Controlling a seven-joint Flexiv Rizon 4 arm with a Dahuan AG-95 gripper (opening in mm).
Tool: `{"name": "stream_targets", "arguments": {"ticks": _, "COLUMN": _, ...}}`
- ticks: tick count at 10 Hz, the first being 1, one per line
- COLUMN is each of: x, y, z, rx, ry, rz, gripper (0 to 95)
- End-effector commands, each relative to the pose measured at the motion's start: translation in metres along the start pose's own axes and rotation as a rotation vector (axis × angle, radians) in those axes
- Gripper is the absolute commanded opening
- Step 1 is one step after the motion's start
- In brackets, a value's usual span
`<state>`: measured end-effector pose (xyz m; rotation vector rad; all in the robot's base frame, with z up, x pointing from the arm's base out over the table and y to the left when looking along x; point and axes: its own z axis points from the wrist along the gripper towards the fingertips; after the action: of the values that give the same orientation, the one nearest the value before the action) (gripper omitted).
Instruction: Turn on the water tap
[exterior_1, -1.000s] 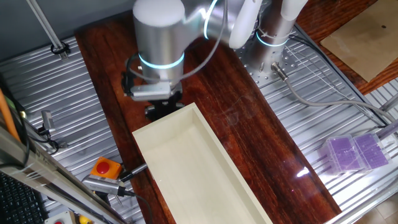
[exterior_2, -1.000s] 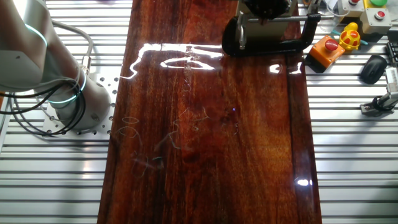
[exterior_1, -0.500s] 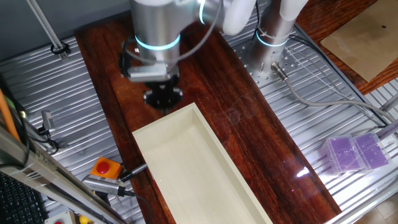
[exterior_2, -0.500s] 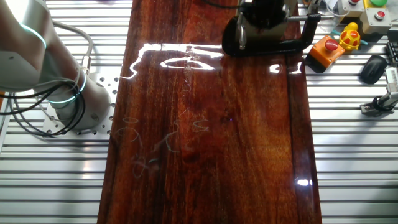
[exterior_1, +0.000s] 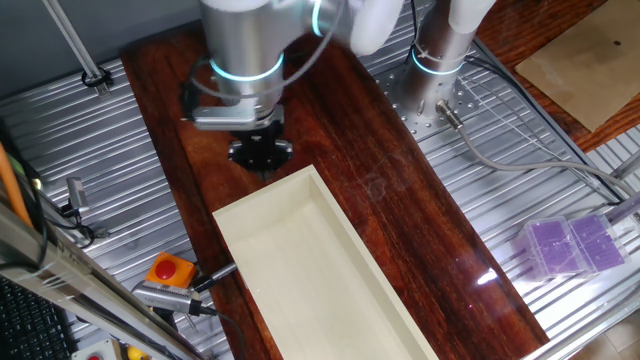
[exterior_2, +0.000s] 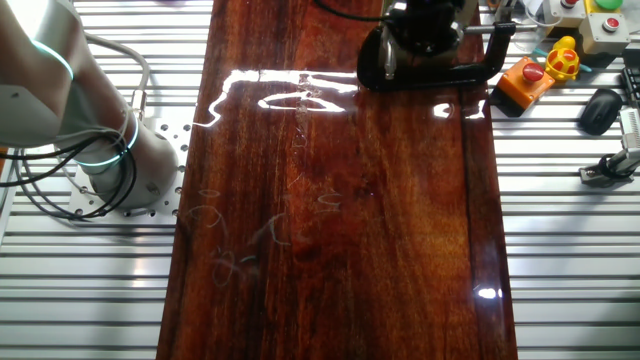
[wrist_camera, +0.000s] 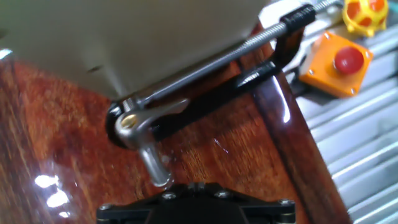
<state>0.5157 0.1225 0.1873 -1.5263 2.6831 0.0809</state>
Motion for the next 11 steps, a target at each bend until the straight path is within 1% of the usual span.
{"name": "stream_targets", "arguments": {"ticks": 1, "x": 0.011, "y": 0.013, "z": 0.000, "rx": -0.007, "ry": 0.037, "rz": 0.171, "gripper": 0.0}}
{"name": "stream_targets", "arguments": {"ticks": 2, "x": 0.029, "y": 0.009, "z": 0.003, "rx": -0.005, "ry": 0.042, "rz": 0.162, "gripper": 0.0}}
{"name": "stream_targets", "arguments": {"ticks": 3, "x": 0.055, "y": -0.004, "z": 0.010, "rx": -0.009, "ry": 0.036, "rz": 0.137, "gripper": 0.0}}
{"name": "stream_targets", "arguments": {"ticks": 4, "x": 0.076, "y": -0.014, "z": 0.017, "rx": -0.011, "ry": 0.035, "rz": 0.120, "gripper": 0.0}}
{"name": "stream_targets", "arguments": {"ticks": 5, "x": 0.083, "y": -0.017, "z": 0.019, "rx": -0.014, "ry": 0.038, "rz": 0.106, "gripper": 0.0}}
{"name": "stream_targets", "arguments": {"ticks": 6, "x": 0.083, "y": -0.017, "z": 0.019, "rx": -0.009, "ry": 0.043, "rz": 0.141, "gripper": 0.0}}
{"name": "stream_targets", "arguments": {"ticks": 7, "x": 0.083, "y": -0.017, "z": 0.019, "rx": -0.019, "ry": 0.028, "rz": 0.152, "gripper": 0.0}}
{"name": "stream_targets", "arguments": {"ticks": 8, "x": 0.083, "y": -0.017, "z": 0.019, "rx": -0.026, "ry": 0.021, "rz": 0.179, "gripper": 0.0}}
{"name": "stream_targets", "arguments": {"ticks": 9, "x": 0.083, "y": -0.017, "z": 0.019, "rx": -0.023, "ry": 0.025, "rz": 0.211, "gripper": 0.0}}
{"name": "stream_targets", "arguments": {"ticks": 10, "x": 0.083, "y": -0.017, "z": 0.019, "rx": -0.004, "ry": 0.051, "rz": 0.282, "gripper": 0.0}}
{"name": "stream_targets", "arguments": {"ticks": 11, "x": 0.083, "y": -0.017, "z": 0.019, "rx": 0.007, "ry": 0.064, "rz": 0.321, "gripper": 0.0}}
